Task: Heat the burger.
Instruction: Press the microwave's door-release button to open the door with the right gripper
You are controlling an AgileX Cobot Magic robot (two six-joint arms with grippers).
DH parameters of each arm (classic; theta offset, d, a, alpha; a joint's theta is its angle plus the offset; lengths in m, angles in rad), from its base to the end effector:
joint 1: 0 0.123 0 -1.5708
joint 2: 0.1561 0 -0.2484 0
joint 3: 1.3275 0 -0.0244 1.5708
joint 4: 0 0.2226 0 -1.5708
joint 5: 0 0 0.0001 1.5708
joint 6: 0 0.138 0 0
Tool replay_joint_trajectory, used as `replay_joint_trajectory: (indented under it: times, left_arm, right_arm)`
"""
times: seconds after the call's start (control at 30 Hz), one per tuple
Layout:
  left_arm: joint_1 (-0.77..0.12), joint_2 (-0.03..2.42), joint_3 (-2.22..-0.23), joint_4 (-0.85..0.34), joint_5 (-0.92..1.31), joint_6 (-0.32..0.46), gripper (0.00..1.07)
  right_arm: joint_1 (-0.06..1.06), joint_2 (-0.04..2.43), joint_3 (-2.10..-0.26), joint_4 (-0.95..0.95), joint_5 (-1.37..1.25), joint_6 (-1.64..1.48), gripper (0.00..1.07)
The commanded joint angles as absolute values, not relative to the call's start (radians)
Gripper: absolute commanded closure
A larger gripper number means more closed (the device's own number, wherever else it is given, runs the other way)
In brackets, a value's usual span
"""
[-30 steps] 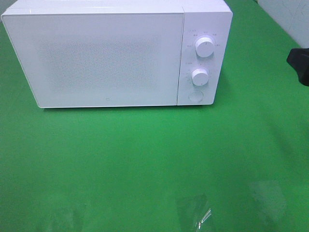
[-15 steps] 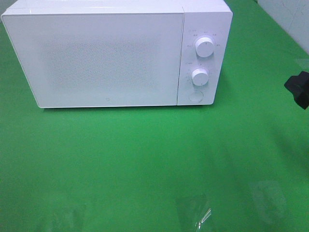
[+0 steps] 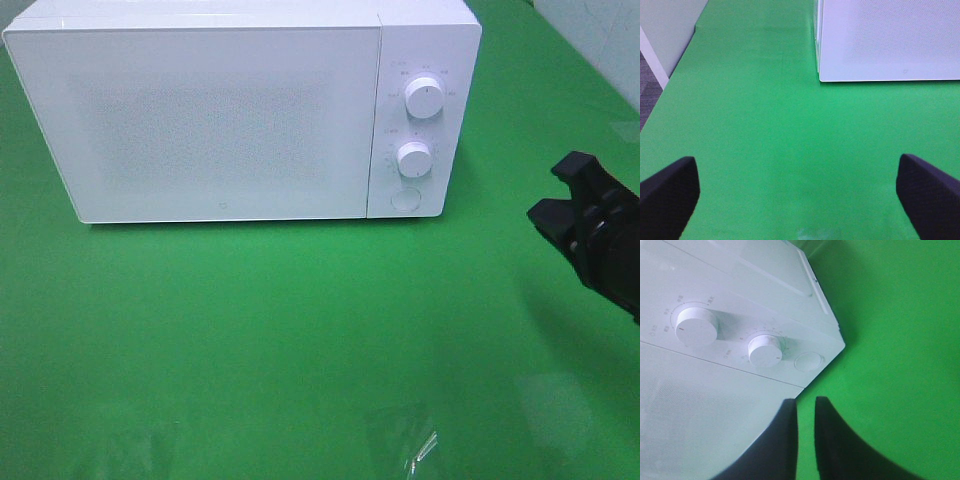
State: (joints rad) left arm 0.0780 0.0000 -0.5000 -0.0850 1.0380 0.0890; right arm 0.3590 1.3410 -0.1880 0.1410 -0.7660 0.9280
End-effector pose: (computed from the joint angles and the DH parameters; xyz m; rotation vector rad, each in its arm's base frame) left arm 0.0510 -0.0061 0.2454 0.0139 2.0187 0.0046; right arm 0.2311 0.0724 0.1464 0.7135 1.8327 0.8491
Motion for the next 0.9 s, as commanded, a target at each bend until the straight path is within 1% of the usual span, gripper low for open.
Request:
replay_joint_trajectory:
  times: [0.03,0.07,0.23,0.27,0.3,0.33,0.37,0.43,0.47,0.5,0.53,0.63,0.77,0.9]
  left_arm:
    - [0.081,-0.001,-0.497,-0.088,1.034,0.083,0.07]
    - [0.081,-0.001,-0.497,-0.088,1.034,0.083,0.07]
    - [0.081,-0.001,-0.497,-0.088,1.034,0.083,0.07]
    - [0.081,-0.001,-0.497,-0.088,1.034,0.083,0.07]
    - [0.081,-0.001,-0.497,-0.088,1.034,0.083,0.07]
    - [0.081,-0.001,-0.497,-0.088,1.034,0.083,0.07]
    - [0.081,-0.001,-0.497,-0.088,1.034,0.083,0.07]
    - [0.081,-0.001,-0.497,-0.088,1.034,0.083,0.07]
    - [0.081,-0.001,-0.497,-0.088,1.034,0.083,0.07]
    - [0.081,-0.001,-0.497,-0.088,1.034,0.083,0.07]
    - [0.081,-0.001,-0.497,-0.088,1.034,0.083,0.07]
    - [0.081,-0.001,-0.497,-0.088,1.034,0.083,0.07]
    - [0.081,-0.001,-0.497,-0.088,1.034,0.083,0.07]
    - [0.081,-0.001,-0.497,-0.088,1.034,0.083,0.07]
  right_arm:
    - [0.400,1.398,-0.185,0.150,-0.839,1.183,1.07]
    - [0.422,1.426,-0.185,0.151,-0.880,1.278,1.07]
    - [0.454,1.476,-0.190,0.166,-0.949,1.350,1.07]
    - [0.483,1.506,-0.194,0.211,-0.977,1.375,1.07]
    - [0.483,1.506,-0.194,0.211,-0.977,1.375,1.07]
    - [0.518,1.541,-0.201,0.271,-0.992,1.382,1.07]
    - [0.518,1.541,-0.201,0.271,-0.992,1.382,1.07]
    - [0.611,1.597,-0.228,0.390,-0.997,1.382,1.07]
    - [0.611,1.597,-0.228,0.390,-0.997,1.382,1.07]
    - [0.651,1.621,-0.253,0.436,-0.999,1.382,1.07]
    - [0.651,1.621,-0.253,0.436,-0.999,1.382,1.07]
    - [0.711,1.663,-0.312,0.502,-0.999,1.382,1.07]
    - [0.742,1.705,-0.380,0.576,-0.991,1.379,1.07]
    - [0.747,1.742,-0.421,0.611,-0.988,1.379,1.07]
